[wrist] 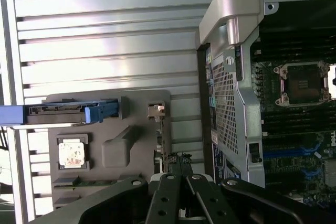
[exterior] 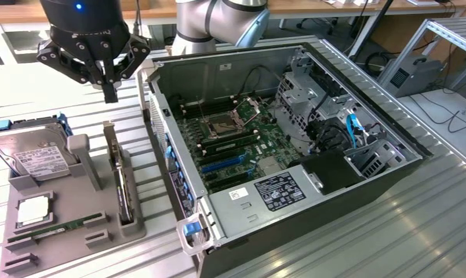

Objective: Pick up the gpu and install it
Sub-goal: 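Reach for the gpu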

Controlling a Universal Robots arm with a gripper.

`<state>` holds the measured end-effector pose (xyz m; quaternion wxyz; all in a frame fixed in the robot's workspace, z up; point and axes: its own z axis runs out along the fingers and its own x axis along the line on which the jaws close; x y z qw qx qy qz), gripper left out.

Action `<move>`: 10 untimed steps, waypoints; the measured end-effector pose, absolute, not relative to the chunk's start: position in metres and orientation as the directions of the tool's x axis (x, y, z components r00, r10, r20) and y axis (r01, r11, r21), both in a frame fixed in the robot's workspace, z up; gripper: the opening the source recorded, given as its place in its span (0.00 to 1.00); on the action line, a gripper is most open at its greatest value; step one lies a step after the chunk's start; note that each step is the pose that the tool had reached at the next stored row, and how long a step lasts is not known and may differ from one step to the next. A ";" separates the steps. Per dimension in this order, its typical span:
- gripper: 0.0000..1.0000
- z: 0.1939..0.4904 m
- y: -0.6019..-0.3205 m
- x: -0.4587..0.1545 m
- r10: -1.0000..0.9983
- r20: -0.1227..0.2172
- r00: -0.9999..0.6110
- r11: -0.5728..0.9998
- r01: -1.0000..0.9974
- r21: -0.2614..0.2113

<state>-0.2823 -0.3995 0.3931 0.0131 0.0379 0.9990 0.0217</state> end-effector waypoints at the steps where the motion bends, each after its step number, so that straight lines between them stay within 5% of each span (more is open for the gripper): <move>1: 0.11 0.393 -0.400 -0.282 0.076 -0.024 -0.997 0.996 0.075 0.044; 10: 0.11 0.393 -0.404 -0.282 0.076 -0.024 -0.997 0.996 0.075 0.044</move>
